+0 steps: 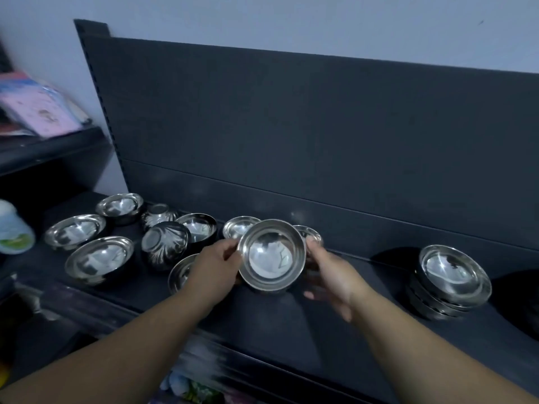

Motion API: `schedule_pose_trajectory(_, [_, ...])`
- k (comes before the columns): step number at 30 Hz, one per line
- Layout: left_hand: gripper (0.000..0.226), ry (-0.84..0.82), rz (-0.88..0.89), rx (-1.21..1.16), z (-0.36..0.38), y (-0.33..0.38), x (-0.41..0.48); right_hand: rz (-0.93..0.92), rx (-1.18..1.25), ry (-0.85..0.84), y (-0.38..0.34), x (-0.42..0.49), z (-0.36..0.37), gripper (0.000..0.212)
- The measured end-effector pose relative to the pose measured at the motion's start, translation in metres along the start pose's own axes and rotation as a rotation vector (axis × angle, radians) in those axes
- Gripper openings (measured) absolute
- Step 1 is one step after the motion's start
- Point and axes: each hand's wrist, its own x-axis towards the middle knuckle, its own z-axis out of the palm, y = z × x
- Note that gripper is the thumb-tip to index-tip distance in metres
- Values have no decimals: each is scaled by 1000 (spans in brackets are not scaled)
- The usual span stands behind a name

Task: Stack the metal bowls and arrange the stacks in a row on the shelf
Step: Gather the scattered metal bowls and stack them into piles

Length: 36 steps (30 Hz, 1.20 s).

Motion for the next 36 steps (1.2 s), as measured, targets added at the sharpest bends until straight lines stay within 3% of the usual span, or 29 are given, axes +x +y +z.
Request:
schedule_pose_trajectory(3, [22, 60, -76, -44, -9, -10, 4, -152, -182, 133, 6, 19, 10, 30])
schedule_pose_trajectory(6, [20, 111, -117, -74, -16, -14, 7, -206, -483, 73, 13, 34, 18, 41])
schedule_pose_trajectory(8, [18, 128, -141, -67, -20, -15, 8, -215, -535, 62, 15, 39, 23, 37])
schedule_pose_trajectory(11, [15, 140, -168, -65, -23, -15, 9, -181, -405, 154, 16, 35, 25, 21])
schedule_pose_trajectory(17, [18, 107, -160, -6, -18, -15, 8, -59, -178, 265, 41, 34, 21, 12])
schedule_pose_trajectory(25, [37, 36, -148, 43, -10, -19, 9, -22, -130, 307, 48, 22, -1, 18])
schedule_pose_trajectory(29, [14, -2, -138, -16, 5, -12, 3, -41, -135, 365, 53, 15, -24, 21])
schedule_pose_trajectory(36, [17, -65, -112, 97, 26, -16, -8, -31, -58, 431, 75, 5, -57, 36])
